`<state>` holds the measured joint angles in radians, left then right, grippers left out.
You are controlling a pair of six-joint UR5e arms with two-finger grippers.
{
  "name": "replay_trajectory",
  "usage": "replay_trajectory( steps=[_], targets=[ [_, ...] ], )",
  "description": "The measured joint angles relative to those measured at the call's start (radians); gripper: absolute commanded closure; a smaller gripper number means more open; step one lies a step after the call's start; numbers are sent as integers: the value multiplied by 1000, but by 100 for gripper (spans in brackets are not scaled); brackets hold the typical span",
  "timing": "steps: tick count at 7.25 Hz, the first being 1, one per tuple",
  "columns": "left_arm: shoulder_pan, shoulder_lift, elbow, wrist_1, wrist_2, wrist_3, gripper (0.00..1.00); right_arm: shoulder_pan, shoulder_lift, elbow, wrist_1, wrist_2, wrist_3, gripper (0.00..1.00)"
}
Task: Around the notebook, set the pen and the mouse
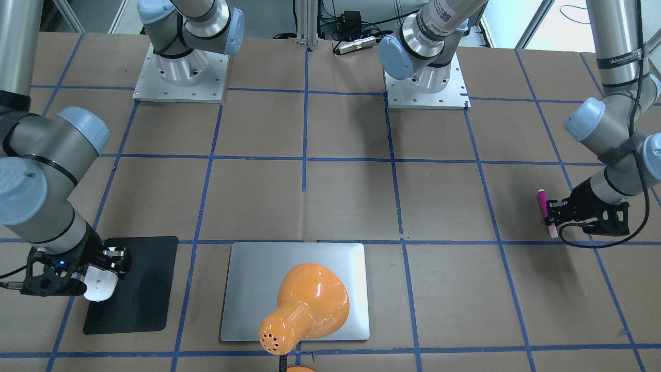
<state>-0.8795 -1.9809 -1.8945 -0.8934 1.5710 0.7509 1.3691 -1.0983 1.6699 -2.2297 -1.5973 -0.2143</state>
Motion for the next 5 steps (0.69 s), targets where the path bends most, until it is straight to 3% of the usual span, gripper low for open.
replay_trajectory(
  steps=[2, 5],
  targets=[
    [-2, 32, 14, -34, 12, -79, 100, 16, 53, -20, -2, 29, 27, 34],
    [-49, 86, 21, -56, 4, -445, 100, 18, 88, -17, -7, 35, 22, 23]
  ],
)
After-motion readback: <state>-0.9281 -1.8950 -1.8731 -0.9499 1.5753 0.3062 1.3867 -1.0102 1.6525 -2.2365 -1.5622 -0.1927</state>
